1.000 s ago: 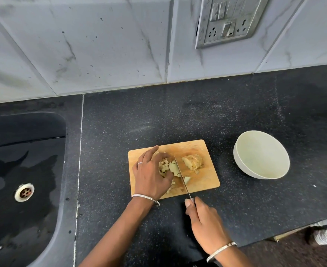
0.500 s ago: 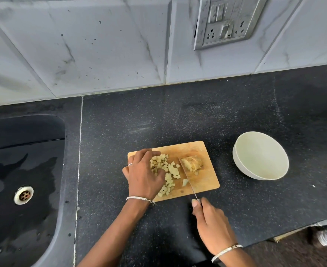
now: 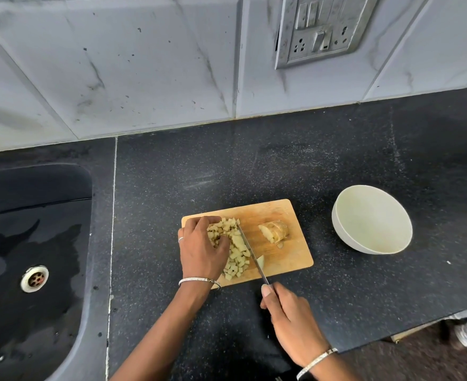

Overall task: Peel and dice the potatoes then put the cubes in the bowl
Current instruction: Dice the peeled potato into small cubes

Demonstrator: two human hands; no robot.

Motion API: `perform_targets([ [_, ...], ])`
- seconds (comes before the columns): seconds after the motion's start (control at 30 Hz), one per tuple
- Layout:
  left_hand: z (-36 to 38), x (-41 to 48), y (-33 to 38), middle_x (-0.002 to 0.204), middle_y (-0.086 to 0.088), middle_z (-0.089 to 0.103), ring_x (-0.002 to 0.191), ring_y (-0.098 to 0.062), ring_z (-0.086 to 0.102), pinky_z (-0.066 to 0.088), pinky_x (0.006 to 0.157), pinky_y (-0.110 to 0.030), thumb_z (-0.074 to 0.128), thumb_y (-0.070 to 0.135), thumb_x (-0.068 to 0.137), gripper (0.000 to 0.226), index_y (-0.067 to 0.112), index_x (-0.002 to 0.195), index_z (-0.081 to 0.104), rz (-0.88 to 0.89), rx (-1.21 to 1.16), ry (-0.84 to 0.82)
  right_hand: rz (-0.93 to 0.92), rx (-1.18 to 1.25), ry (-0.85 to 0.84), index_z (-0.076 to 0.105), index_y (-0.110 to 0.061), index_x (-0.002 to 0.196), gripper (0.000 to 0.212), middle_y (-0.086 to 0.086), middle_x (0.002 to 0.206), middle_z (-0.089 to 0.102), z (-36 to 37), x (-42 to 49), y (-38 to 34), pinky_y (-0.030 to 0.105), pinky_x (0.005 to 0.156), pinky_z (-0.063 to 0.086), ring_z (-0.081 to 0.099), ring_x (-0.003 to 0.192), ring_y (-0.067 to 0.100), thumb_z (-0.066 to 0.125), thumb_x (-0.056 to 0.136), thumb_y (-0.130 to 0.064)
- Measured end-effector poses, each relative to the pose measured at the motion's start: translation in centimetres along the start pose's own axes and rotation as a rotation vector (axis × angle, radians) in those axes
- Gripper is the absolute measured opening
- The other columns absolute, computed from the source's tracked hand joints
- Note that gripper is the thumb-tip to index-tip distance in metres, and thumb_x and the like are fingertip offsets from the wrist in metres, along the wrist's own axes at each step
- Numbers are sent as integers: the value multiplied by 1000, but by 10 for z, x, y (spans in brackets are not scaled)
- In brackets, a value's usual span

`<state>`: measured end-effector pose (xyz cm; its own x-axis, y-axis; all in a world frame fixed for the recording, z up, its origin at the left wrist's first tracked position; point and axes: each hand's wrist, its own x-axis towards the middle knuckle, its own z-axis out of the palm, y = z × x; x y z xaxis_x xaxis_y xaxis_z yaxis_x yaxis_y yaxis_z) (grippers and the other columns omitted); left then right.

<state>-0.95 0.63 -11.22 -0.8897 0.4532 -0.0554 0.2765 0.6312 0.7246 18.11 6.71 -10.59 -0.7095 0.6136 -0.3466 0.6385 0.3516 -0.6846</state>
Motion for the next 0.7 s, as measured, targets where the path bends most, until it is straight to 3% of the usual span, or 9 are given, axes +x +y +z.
perform_targets([
  [0.1, -1, -1, 1, 111, 5, 50, 110, -22, 43, 29, 92, -26, 67, 19, 80, 32, 25, 111, 66, 18, -8, -4, -49, -87, 21, 55, -27, 85, 42, -4, 75, 66, -1, 1, 2, 35, 68, 49, 62, 70, 12, 26, 99, -53],
  [0.2, -1, -2, 2, 109, 10, 51, 108, -19, 44, 30, 87, -29, 69, 26, 78, 24, 34, 101, 69, 93, 12, 6, -67, -107, 39, 54, -27, 88, 50, -5, 81, 68, -1, 1, 5, 37, 71, 49, 63, 74, 12, 18, 94, -61],
  [0.3, 0, -3, 2, 116, 15, 50, 111, -14, 40, 28, 84, -34, 70, 36, 75, 18, 42, 93, 68, 127, 123, -18, -58, -80, 77, 54, -27, 85, 54, -4, 81, 68, -5, 2, 11, 40, 73, 49, 64, 74, 13, 16, 91, -65],
  [0.43, 4, -4, 10, 120, 16, 51, 115, -17, 42, 24, 85, -35, 68, 33, 75, 19, 43, 91, 67, 164, 168, 22, -44, -49, 140, 52, -29, 82, 50, -9, 79, 68, -16, 2, 17, 40, 72, 50, 64, 73, 11, 20, 92, -66],
  [0.57, 13, 1, 28, 119, 17, 55, 117, -15, 43, 22, 86, -36, 69, 45, 75, 21, 41, 96, 67, 231, 180, 14, 7, 84, 177, 60, -28, 78, 45, -33, 64, 59, -32, 2, 17, 29, 61, 40, 56, 58, 1, 31, 95, -58],
  [0.7, 28, 4, 46, 111, 21, 62, 117, -12, 44, 21, 91, -41, 65, 61, 71, 37, 41, 103, 65, 301, 260, -72, 39, 270, 299, 61, -30, 84, 47, -20, 53, 55, -39, 2, 29, 25, 54, 31, 47, 43, 4, 33, 90, -68],
])
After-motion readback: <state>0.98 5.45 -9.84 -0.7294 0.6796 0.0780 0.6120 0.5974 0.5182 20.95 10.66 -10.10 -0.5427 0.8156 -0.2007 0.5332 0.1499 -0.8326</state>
